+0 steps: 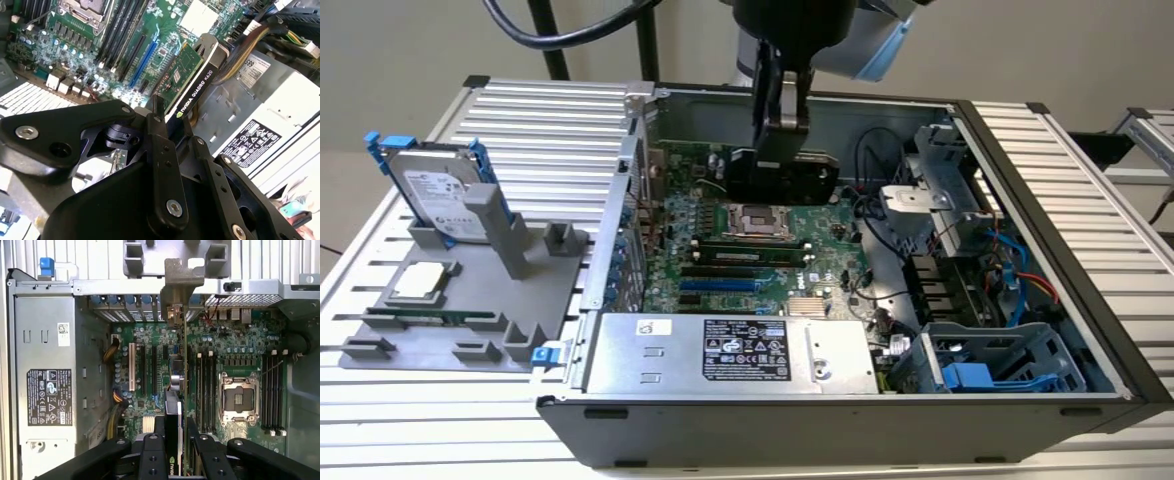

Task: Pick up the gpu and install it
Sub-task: 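Insert the gpu into the slot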

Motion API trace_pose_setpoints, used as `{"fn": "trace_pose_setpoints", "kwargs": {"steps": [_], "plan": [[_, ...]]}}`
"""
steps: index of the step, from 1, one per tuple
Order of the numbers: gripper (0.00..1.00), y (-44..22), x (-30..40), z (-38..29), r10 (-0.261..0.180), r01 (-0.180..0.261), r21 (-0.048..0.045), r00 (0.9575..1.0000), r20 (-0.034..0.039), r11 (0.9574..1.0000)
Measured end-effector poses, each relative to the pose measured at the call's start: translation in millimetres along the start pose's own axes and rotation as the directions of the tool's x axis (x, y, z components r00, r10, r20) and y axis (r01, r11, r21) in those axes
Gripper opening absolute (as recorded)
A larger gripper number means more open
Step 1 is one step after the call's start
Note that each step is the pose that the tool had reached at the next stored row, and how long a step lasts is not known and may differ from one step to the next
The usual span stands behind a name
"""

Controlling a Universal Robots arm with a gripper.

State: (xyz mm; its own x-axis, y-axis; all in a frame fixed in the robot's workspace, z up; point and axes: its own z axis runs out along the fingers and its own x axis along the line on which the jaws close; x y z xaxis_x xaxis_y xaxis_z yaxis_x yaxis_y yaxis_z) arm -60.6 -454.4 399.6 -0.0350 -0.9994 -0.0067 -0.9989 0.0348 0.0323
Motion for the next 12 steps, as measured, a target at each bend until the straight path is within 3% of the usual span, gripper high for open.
{"fn": "trace_pose_setpoints", "kwargs": {"steps": [12], "plan": [[0.00, -4.2, -0.1, 6.8, 0.000, 0.000, 0.0030, 1.0000, 0.0001, 1.0000]]}}
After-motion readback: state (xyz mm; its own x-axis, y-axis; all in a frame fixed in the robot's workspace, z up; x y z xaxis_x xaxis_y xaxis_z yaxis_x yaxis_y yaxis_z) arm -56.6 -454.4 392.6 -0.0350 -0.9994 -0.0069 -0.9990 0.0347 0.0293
